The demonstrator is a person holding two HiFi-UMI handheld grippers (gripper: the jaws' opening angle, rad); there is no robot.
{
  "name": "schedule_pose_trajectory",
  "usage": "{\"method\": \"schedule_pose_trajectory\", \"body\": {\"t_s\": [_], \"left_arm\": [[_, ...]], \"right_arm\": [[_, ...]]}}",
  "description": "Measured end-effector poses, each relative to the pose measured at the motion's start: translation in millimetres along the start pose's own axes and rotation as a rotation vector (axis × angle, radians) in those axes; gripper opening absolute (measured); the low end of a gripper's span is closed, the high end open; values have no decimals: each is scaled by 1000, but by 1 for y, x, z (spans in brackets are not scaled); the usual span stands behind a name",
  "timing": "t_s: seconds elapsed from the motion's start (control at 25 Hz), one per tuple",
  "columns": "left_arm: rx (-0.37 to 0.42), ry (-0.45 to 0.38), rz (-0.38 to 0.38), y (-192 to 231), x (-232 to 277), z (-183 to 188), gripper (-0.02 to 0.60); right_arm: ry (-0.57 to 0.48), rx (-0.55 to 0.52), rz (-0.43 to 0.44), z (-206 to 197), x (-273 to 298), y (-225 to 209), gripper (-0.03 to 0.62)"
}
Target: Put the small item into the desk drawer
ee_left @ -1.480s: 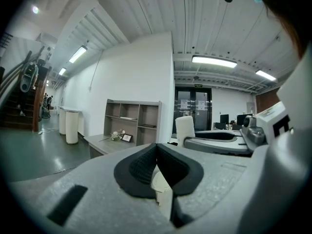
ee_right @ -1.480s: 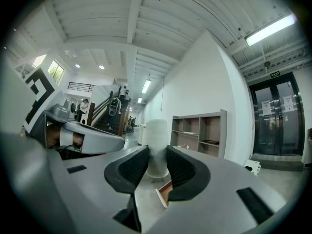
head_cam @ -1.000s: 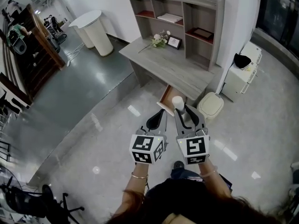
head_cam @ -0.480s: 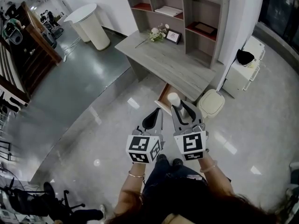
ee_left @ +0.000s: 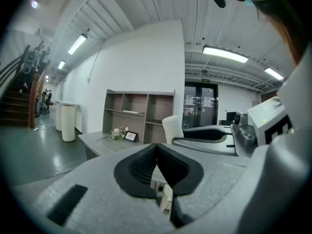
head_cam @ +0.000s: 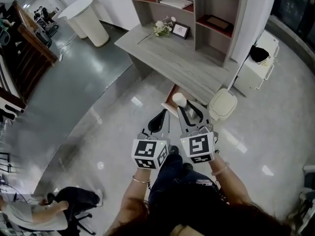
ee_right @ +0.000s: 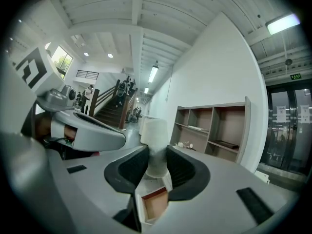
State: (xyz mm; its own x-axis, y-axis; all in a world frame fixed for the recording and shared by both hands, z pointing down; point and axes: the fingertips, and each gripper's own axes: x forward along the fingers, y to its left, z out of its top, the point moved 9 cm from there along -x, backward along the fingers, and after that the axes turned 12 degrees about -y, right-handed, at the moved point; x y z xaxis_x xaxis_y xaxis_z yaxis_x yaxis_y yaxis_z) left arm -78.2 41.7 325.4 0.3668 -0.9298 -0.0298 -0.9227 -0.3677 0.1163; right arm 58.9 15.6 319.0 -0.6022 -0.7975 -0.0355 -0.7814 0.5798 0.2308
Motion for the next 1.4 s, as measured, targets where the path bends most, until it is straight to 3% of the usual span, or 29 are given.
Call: {"method": "schedule_pose_trajectory", "body": {"t_s": [0.76,1.12,1.4], "left_arm": [[-3,64,-91,114,80,-42,15],[-22,103,-165,138,108,-68,15],[-42,114,-163,151,125,-86,15]], "right_arm": [[193,-117,4,-73,111,14,110],[308,-154,11,-119,135,16,110],[410,-194,77,-161,147,16,110]]}}
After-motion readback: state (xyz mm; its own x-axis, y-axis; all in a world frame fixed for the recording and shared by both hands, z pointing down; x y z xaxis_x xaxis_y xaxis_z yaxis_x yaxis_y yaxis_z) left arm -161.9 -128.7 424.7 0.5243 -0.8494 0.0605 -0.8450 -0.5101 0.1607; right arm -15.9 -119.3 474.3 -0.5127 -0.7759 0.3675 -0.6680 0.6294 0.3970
